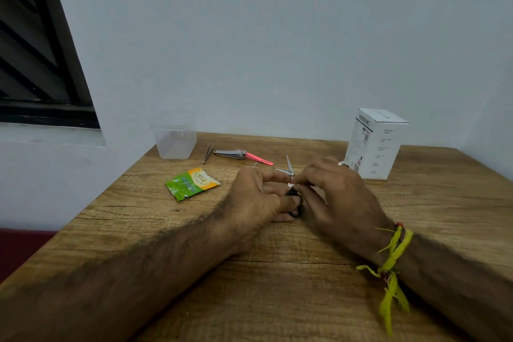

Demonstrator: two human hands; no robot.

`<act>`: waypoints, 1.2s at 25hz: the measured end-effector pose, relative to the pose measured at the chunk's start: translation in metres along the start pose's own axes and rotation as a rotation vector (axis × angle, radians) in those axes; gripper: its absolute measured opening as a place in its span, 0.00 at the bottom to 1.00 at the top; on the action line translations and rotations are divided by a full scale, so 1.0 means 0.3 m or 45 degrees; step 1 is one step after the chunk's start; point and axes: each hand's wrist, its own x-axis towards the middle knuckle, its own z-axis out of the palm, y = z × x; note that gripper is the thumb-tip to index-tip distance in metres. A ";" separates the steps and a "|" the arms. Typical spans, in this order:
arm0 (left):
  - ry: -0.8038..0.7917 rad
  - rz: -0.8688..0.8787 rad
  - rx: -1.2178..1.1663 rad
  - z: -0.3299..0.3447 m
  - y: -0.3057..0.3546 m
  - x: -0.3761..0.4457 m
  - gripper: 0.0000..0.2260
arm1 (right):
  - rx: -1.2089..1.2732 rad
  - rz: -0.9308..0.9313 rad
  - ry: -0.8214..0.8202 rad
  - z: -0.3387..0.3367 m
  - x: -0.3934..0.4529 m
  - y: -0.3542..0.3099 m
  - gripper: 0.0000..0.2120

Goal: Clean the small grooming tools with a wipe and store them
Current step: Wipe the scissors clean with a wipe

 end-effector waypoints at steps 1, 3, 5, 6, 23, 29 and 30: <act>-0.005 -0.002 -0.006 -0.002 0.000 -0.001 0.17 | 0.070 0.035 0.067 -0.013 0.002 -0.002 0.03; -0.013 0.019 0.008 -0.013 0.001 0.000 0.17 | 0.216 0.212 0.245 -0.045 0.017 0.000 0.02; 0.011 0.069 0.061 -0.031 0.002 0.010 0.17 | 0.371 0.490 0.255 -0.056 0.042 0.019 0.03; 0.028 0.091 0.089 -0.035 0.001 0.014 0.17 | 0.429 0.604 0.204 -0.051 0.044 0.026 0.03; 0.251 0.139 0.020 -0.019 -0.041 0.051 0.10 | 0.932 0.854 0.227 0.018 0.020 -0.034 0.02; 0.311 0.180 0.192 -0.009 -0.037 0.079 0.03 | 0.929 0.805 0.306 0.047 0.034 0.009 0.03; 0.339 0.212 0.248 -0.011 -0.034 0.081 0.03 | 0.889 0.794 0.334 0.046 0.034 0.014 0.03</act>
